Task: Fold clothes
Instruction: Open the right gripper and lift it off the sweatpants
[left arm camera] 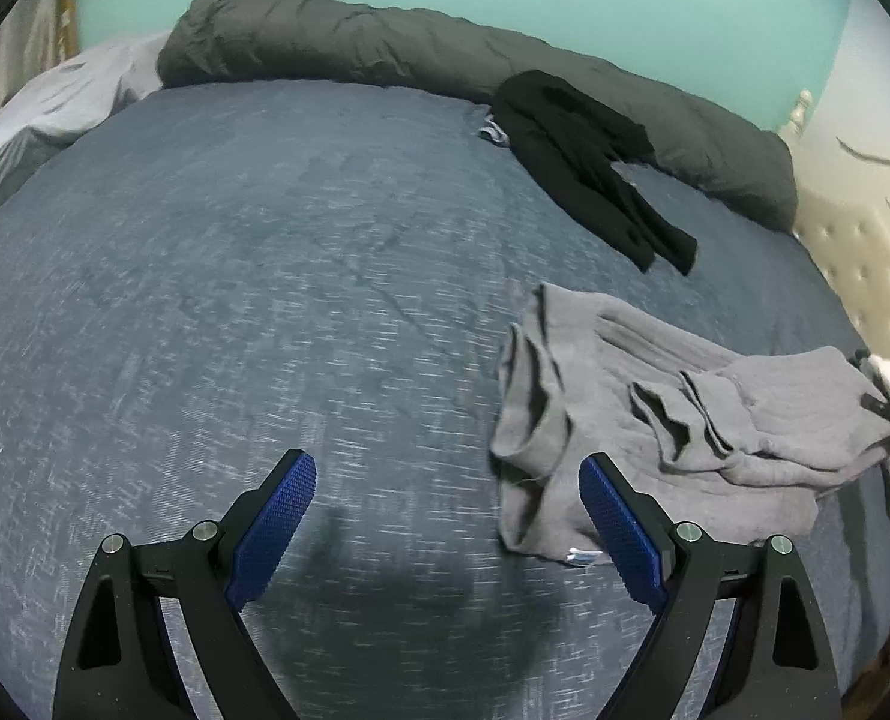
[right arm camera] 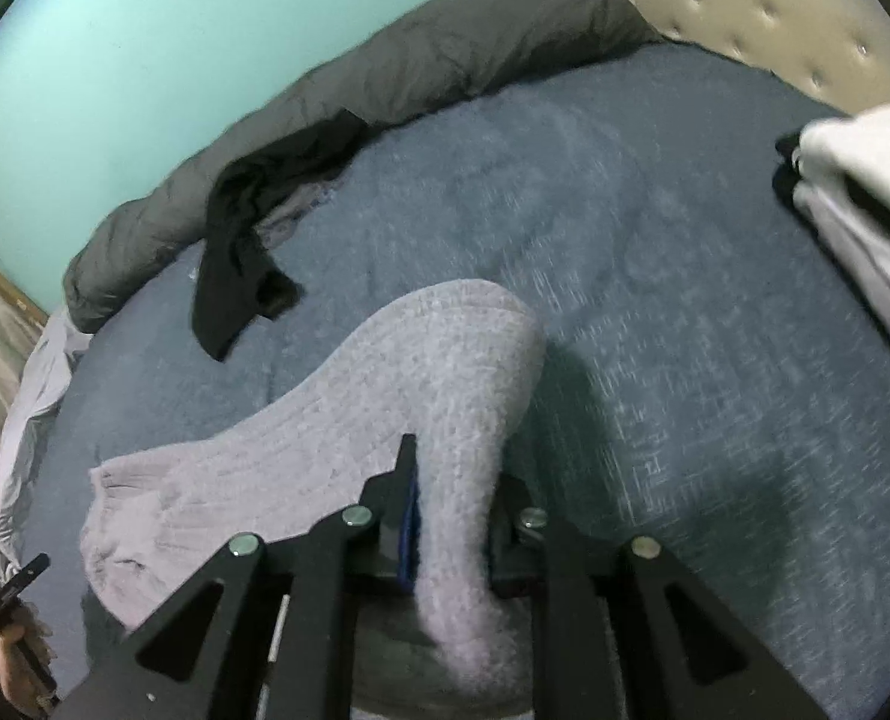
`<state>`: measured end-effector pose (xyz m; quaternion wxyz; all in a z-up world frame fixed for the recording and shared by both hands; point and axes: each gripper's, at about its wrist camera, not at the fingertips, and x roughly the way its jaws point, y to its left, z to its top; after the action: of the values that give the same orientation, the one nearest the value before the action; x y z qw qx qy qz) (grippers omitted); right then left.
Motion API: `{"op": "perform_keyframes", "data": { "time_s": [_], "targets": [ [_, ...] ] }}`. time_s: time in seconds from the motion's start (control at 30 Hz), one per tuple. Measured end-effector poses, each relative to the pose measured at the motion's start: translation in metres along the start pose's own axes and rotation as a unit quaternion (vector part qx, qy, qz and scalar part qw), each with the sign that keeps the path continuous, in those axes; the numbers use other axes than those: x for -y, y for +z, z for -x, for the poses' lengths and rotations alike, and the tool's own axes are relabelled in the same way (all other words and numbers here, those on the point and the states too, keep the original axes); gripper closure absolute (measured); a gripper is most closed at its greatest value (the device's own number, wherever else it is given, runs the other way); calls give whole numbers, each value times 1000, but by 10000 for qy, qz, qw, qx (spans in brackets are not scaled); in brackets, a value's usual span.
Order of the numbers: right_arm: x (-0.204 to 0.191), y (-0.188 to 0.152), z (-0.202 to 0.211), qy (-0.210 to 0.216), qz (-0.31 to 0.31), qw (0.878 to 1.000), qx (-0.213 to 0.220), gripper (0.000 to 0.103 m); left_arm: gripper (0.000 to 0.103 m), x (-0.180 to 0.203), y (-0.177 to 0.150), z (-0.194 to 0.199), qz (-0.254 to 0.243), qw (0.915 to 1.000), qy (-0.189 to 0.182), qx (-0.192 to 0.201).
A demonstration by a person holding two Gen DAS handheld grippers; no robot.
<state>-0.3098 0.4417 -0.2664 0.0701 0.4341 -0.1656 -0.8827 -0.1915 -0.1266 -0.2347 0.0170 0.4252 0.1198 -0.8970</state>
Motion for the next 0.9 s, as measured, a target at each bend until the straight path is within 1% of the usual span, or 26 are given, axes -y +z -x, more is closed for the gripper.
{"op": "perform_keyframes", "data": {
  "time_s": [0.07,0.13,0.17,0.2,0.27,0.37,0.43,0.47,0.5,0.57,0.67,0.73,0.83,0.9],
  "targets": [
    [3,-4,-10,-191,-26,9998,-60,80,11,10,0,-3,-104,9999,9,-2],
    [7,-7,-9,-332,-24,9994,43,73,11,17,0,-3,-188,9998,34,3],
    [8,-8,-9,-402,-23,9991,96,67,11,20,-1,-4,-222,9997,46,5],
    [9,-9,-4,-613,22,9979,228,62,11,23,-1,-4,-242,9997,58,12],
    [9,-11,8,-985,94,9938,516,60,11,28,-2,-2,-258,9996,86,47],
    [2,-17,22,-789,-20,9941,739,58,11,39,-4,2,-279,9995,111,114],
    [-15,-24,27,-433,2,9958,808,56,11,48,-6,4,-273,9994,94,166],
    [-26,-29,30,-232,18,9962,841,53,11,52,-7,5,-260,9995,70,173],
    [-40,-34,27,-57,54,9968,797,50,11,56,-8,4,-252,9995,44,161],
    [-67,-43,22,292,129,9970,700,49,11,65,-14,4,-280,9995,-6,113],
    [-113,-65,6,579,660,9951,454,49,11,78,-23,4,-373,9993,-5,78],
    [-144,-79,-5,766,1016,9915,287,49,11,80,-28,3,-395,9992,22,55],
    [-190,-101,-21,1044,1547,9824,36,49,11,77,-31,-2,-333,9994,47,31],
    [-210,-110,-30,1198,1777,9767,-137,49,11,72,-32,-6,-258,9997,43,20]
  ]
}}
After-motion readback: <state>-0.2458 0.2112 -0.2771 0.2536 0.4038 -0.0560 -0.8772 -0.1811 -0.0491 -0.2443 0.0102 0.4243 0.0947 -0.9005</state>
